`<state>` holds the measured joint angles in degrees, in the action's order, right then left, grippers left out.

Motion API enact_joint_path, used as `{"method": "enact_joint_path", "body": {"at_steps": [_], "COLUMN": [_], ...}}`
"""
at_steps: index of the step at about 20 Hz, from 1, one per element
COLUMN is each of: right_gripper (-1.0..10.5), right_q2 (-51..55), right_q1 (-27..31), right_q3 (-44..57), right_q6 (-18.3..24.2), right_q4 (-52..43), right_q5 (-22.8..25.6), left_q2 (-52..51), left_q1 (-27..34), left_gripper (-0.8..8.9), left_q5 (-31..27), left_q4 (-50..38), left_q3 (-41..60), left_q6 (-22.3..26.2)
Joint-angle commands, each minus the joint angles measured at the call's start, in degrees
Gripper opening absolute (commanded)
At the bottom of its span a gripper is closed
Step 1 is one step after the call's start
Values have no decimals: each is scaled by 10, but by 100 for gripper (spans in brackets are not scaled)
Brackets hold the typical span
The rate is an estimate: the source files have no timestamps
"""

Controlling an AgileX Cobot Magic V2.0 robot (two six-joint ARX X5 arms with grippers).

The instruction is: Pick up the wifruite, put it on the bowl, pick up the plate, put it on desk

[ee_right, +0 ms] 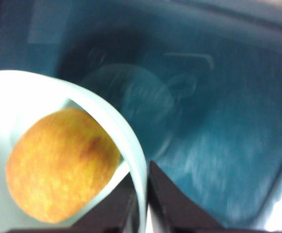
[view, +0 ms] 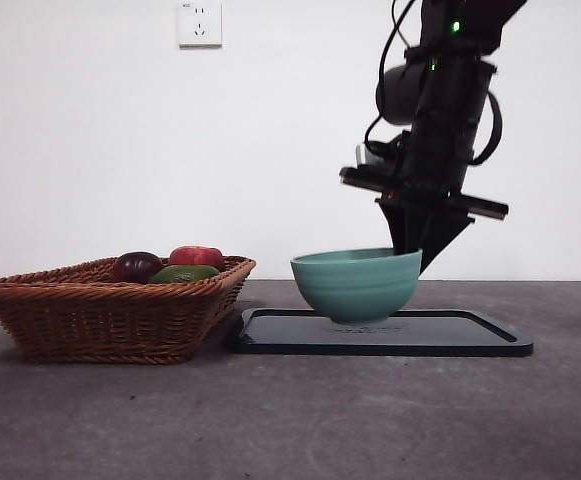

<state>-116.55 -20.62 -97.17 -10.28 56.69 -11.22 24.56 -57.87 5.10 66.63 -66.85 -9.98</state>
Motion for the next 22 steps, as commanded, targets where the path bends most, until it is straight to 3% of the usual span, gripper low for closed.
{"method": "enact_joint_path", "body": {"at_steps": [1, 8, 11, 13, 19, 22], "right_gripper": [6, 34, 300, 412, 454, 547], "right_q2": [-28, -37, -37, -26, 118, 241], "right_q1": [4, 9, 10, 14, 13, 10], "right_q3": [-17, -16, -17, -28, -64, -64], "right_q6": [13, 37, 32, 25, 38, 42], "right_q4": [-11, -9, -10, 0, 95, 143], "right_q5": [-9, -9, 4, 12, 53, 78], "left_q2": [0, 0, 0, 0, 0, 0], "left_q1": [-5, -5, -5, -5, -5, -5], "left_gripper": [532, 532, 532, 532, 532, 532], "left_q5": [4, 4, 4, 4, 4, 4], "left_q4": [-6, -7, -7, -7, -7, -7], "left_q3": [-11, -11, -11, -11, -11, -11], "left_q6": [-1, -1, -1, -1, -1, -1]}}
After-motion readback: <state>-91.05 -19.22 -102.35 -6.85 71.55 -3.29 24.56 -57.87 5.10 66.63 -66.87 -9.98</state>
